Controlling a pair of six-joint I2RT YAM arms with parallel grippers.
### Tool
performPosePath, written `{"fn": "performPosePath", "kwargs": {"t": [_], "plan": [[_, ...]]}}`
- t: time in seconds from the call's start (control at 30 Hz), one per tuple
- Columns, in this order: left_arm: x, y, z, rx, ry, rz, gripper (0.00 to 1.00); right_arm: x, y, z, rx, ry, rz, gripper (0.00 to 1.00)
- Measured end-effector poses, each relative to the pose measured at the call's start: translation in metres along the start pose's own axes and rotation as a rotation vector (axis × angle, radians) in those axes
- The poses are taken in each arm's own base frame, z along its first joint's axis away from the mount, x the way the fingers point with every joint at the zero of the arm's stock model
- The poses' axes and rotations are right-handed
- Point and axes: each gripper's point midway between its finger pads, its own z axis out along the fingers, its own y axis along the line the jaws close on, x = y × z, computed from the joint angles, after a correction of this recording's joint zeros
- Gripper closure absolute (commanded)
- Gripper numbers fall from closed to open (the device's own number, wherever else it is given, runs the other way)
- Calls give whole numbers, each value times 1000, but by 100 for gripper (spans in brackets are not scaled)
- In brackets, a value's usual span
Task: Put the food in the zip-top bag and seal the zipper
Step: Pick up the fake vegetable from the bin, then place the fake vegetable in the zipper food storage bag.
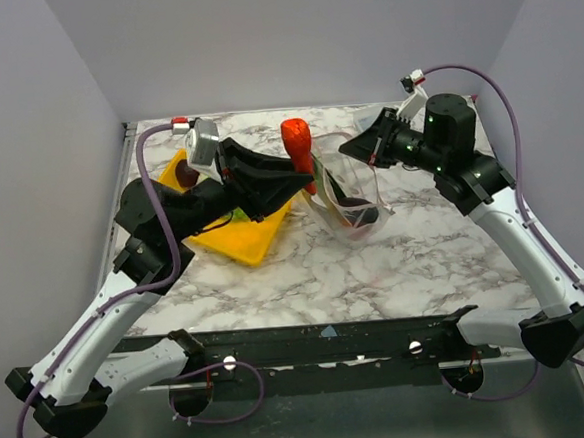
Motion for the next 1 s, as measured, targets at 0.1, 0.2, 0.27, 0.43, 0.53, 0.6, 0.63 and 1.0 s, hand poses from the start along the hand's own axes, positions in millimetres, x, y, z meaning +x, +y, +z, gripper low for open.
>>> {"fn": "performPosePath", "kwargs": {"t": [0.1,0.2,0.27,0.43,0.53,0.6,0.63,1.0], "plan": [[-10,-42,10,177,-14,180,100,4,-2,4,-3,20,5,100],[-16,-54,21,248,-28,274,100,5,0,4,-12,28,10,100],[-9,-49,30,271,-22,322,100,5,2,4,-24,31,13,100],[38,-11,61,262,59,344,100,6,6,4,-41,38,23,100],[66,11,77,245,130,324,100,6,8,4,-51,38,29,100],[79,20,80,235,159,324,100,5,10,4,-56,35,31,100],[81,22,80,232,166,331,100,5,10,4,-56,35,31,100],[80,42,70,149,178,430,2,5,10,3,-57,35,31,100]]}}
